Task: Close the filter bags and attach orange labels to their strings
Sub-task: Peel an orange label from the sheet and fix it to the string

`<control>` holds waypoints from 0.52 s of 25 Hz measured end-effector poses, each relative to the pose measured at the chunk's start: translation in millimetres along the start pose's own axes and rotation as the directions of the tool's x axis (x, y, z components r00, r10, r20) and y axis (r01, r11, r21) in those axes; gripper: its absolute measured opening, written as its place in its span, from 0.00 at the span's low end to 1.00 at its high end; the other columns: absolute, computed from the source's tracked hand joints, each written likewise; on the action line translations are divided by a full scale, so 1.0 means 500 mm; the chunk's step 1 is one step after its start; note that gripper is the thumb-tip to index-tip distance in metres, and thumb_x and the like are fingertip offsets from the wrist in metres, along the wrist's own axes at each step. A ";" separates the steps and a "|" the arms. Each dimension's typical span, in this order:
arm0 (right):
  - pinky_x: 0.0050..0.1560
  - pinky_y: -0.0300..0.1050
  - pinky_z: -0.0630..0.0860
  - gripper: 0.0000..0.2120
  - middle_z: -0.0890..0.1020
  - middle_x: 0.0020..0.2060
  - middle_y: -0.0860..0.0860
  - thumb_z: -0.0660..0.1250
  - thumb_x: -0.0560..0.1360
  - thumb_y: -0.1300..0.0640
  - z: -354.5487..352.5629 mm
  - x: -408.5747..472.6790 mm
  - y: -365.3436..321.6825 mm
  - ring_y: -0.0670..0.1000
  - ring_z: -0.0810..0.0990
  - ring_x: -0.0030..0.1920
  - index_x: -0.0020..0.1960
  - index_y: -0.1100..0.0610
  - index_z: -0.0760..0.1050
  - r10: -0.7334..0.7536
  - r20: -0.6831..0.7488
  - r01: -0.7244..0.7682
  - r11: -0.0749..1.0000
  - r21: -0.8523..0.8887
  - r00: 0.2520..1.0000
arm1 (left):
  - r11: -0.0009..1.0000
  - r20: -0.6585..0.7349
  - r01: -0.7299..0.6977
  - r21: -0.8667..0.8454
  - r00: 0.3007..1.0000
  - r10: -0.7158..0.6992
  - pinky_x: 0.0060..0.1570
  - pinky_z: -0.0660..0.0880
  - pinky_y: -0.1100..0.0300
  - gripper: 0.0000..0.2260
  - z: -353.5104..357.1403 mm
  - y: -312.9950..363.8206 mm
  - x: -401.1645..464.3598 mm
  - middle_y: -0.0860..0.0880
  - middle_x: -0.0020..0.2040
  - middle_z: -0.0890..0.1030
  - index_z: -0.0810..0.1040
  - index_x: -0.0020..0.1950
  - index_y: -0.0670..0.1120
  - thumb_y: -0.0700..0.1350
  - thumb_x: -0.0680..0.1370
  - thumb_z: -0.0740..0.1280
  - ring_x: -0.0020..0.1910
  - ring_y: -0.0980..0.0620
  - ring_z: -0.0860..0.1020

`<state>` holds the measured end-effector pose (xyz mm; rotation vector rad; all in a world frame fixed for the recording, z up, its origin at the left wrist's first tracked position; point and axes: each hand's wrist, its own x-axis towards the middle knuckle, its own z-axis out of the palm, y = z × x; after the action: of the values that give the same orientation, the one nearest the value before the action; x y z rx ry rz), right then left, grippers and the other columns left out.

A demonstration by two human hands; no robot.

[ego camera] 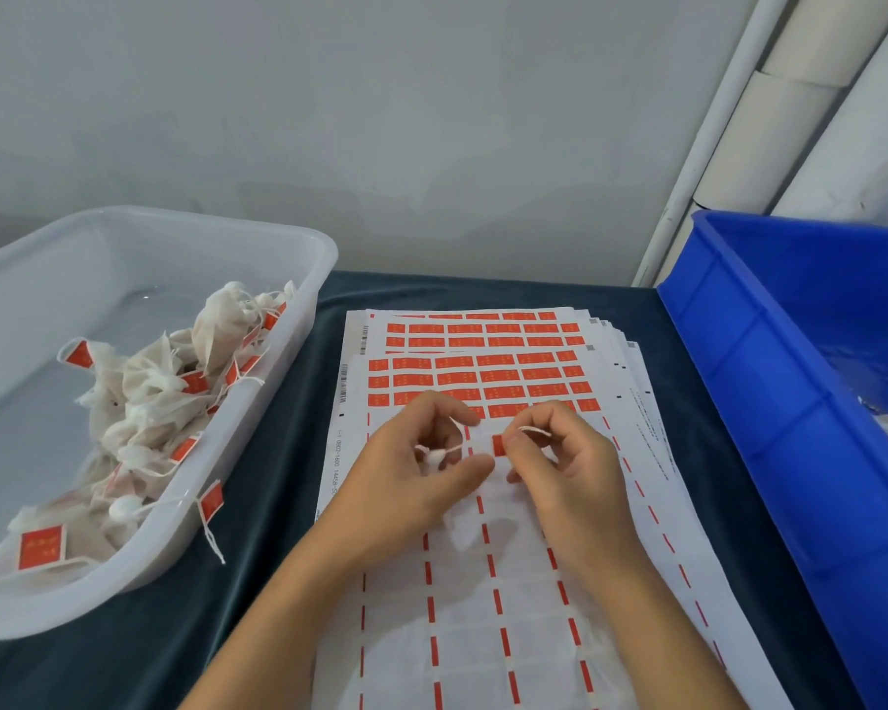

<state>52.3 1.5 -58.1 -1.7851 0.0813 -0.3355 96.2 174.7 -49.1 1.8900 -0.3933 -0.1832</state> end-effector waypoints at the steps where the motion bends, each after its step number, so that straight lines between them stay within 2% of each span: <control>1: 0.44 0.33 0.80 0.03 0.84 0.45 0.41 0.68 0.77 0.47 -0.003 0.001 0.001 0.44 0.83 0.49 0.48 0.44 0.79 0.005 -0.047 -0.005 1.000 0.001 0.999 | 0.999 0.013 0.014 0.035 1.000 -0.014 0.47 0.80 0.67 0.10 -0.011 -0.001 0.002 0.61 0.48 0.81 0.78 0.56 0.62 0.56 0.76 0.74 0.48 0.60 0.81; 3: 0.44 0.30 0.79 0.03 0.84 0.48 0.39 0.70 0.79 0.47 -0.008 0.003 0.005 0.42 0.83 0.51 0.51 0.45 0.79 0.017 -0.095 -0.017 1.000 0.002 0.995 | 0.993 0.029 0.044 0.113 0.998 -0.047 0.47 0.80 0.68 0.12 -0.031 -0.002 0.004 0.66 0.51 0.80 0.79 0.56 0.63 0.61 0.74 0.73 0.51 0.63 0.81; 7: 0.44 0.28 0.78 0.02 0.84 0.48 0.37 0.71 0.80 0.49 -0.001 0.001 0.006 0.40 0.83 0.51 0.51 0.44 0.78 0.009 -0.069 -0.011 0.999 -0.038 0.998 | 0.954 -0.015 0.039 0.297 0.999 -0.036 0.40 0.76 0.75 0.04 -0.043 -0.008 0.006 0.70 0.49 0.80 0.82 0.50 0.62 0.58 0.78 0.73 0.50 0.67 0.79; 10: 0.44 0.26 0.77 0.06 0.83 0.47 0.35 0.72 0.79 0.49 0.011 -0.005 -0.002 0.38 0.81 0.52 0.54 0.41 0.77 -0.041 0.013 0.042 0.990 -0.132 0.999 | 0.962 -0.086 -0.025 0.270 0.995 0.050 0.41 0.73 0.77 0.03 -0.043 0.006 0.002 0.70 0.48 0.80 0.83 0.49 0.61 0.54 0.78 0.75 0.50 0.66 0.78; 13: 0.47 0.26 0.77 0.10 0.82 0.50 0.32 0.71 0.79 0.48 0.021 -0.014 -0.020 0.37 0.81 0.54 0.59 0.38 0.76 -0.096 0.128 0.123 0.966 -0.229 0.987 | 0.972 -0.203 -0.098 0.215 0.969 0.143 0.44 0.74 0.75 0.06 -0.041 0.029 -0.008 0.66 0.47 0.82 0.82 0.48 0.60 0.50 0.77 0.77 0.49 0.62 0.80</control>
<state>47.1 15.4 -52.0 -2.0469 -0.0629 -0.3109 96.2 189.7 -28.6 2.0549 -0.3881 0.1509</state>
